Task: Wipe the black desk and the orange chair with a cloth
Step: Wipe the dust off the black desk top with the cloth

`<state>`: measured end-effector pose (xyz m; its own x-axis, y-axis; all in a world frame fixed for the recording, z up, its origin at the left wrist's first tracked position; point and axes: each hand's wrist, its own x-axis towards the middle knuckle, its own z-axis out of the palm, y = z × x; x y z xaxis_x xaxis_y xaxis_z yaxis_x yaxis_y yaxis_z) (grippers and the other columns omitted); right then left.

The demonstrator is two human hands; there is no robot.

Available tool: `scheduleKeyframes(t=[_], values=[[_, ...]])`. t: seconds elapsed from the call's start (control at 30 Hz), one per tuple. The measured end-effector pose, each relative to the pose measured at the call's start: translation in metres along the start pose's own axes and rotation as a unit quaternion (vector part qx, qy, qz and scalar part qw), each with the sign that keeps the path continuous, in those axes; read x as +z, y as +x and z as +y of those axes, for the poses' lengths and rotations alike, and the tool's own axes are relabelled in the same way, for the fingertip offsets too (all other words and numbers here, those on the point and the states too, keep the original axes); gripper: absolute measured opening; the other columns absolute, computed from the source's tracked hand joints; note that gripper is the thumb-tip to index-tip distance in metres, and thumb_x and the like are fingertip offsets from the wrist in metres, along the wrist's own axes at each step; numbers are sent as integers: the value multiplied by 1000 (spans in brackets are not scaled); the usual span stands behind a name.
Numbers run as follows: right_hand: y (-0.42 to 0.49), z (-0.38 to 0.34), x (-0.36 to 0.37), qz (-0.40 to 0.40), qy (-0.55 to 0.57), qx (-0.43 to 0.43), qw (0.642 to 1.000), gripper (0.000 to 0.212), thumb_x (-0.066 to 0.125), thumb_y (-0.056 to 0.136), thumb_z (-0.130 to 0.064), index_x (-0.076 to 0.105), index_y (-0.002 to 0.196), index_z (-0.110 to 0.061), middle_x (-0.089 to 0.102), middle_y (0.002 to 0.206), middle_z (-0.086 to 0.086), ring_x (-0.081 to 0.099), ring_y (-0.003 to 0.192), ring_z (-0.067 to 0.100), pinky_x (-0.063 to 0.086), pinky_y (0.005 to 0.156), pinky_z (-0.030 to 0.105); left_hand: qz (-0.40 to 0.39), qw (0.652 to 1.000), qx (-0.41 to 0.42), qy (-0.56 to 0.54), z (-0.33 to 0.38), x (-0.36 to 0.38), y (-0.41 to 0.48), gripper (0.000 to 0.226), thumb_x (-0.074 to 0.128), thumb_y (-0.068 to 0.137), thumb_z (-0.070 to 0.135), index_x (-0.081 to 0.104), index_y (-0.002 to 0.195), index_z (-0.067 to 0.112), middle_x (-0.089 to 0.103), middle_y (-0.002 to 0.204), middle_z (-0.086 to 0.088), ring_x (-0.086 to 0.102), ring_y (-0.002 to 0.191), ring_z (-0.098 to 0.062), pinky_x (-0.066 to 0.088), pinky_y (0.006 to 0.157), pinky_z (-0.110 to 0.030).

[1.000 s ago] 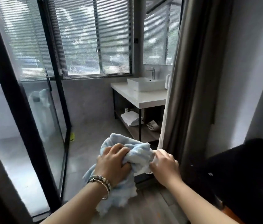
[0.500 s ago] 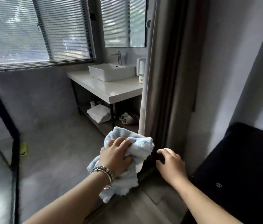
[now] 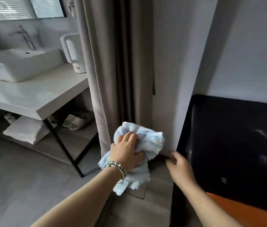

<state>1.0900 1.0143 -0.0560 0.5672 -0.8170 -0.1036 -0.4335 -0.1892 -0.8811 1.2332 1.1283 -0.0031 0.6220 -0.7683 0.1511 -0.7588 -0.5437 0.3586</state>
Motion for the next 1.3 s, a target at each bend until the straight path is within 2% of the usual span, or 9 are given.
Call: scheduleKeyframes(t=[0.13, 0.27, 0.57, 0.63, 0.8, 0.93, 1.03, 1.17, 1.3], values=[[41, -2, -14, 37, 32, 24, 999, 19, 55, 89, -11, 65, 104, -19, 65, 100, -6, 59, 94, 11, 43, 77, 23, -37, 998, 45, -25, 17, 26, 61, 42, 57, 78, 36, 45, 118, 26, 41, 128, 17, 32, 122, -15, 32, 83, -33], [93, -2, -38, 72, 59, 39, 995, 19, 52, 91, -12, 60, 101, -26, 63, 99, -9, 58, 90, 5, 39, 64, 11, -72, 993, 88, -42, 50, 53, 132, 43, 57, 79, 37, 44, 119, 26, 41, 130, 16, 31, 124, -16, 35, 89, -35], [193, 6, -94, 170, 121, 76, 975, 16, 51, 95, -20, 62, 104, -26, 61, 90, -18, 57, 86, -3, 41, 67, 8, -116, 983, 105, -91, 120, 101, 255, 43, 56, 80, 35, 44, 121, 26, 41, 132, 12, 32, 123, -17, 34, 94, -38], [207, 8, -97, 179, 144, 80, 970, 17, 52, 95, -19, 58, 107, -30, 62, 94, -16, 60, 91, 0, 44, 69, 9, -130, 980, 117, -94, 132, 115, 275, 46, 58, 80, 38, 44, 122, 28, 39, 133, 14, 31, 123, -17, 34, 95, -38], [251, 16, -103, 168, 264, 52, 948, 54, 57, 91, -11, 37, 122, -51, 59, 119, -13, 61, 106, 3, 51, 91, 28, -195, 948, 102, -229, 157, 157, 331, 47, 70, 74, 44, 54, 115, 27, 50, 120, 7, 45, 114, -17, 41, 98, -35], [291, 21, -111, 278, 196, 121, 932, 68, 63, 87, -20, 27, 139, -45, 54, 126, -13, 59, 109, 3, 50, 96, 33, -284, 883, 100, -359, 173, 175, 379, 39, 76, 74, 31, 59, 109, 26, 56, 112, 6, 57, 101, -13, 52, 87, -33], [320, 26, -119, 366, 73, 190, 908, 64, 61, 86, -30, 28, 141, -39, 49, 134, -13, 52, 118, 6, 43, 103, 36, -305, 858, 119, -397, 178, 183, 413, 32, 70, 79, 7, 58, 98, 29, 55, 109, 2, 52, 96, -9, 45, 78, -15], [343, 20, -124, 314, -28, 233, 920, 51, 52, 90, -31, 39, 139, -33, 46, 139, -7, 47, 122, 14, 39, 104, 38, -363, 826, 106, -417, 182, 199, 439, 38, 58, 85, -2, 55, 87, 37, 55, 109, 0, 54, 100, -10, 43, 73, -13], [345, 17, -118, 225, -227, 302, 898, 50, 44, 94, -37, 29, 142, -33, 21, 153, 0, 20, 139, 25, 18, 112, 42, -409, 789, 63, -454, 176, 209, 453, 34, 49, 89, -7, 59, 86, 25, 59, 103, 0, 56, 90, -4, 47, 72, -13]])
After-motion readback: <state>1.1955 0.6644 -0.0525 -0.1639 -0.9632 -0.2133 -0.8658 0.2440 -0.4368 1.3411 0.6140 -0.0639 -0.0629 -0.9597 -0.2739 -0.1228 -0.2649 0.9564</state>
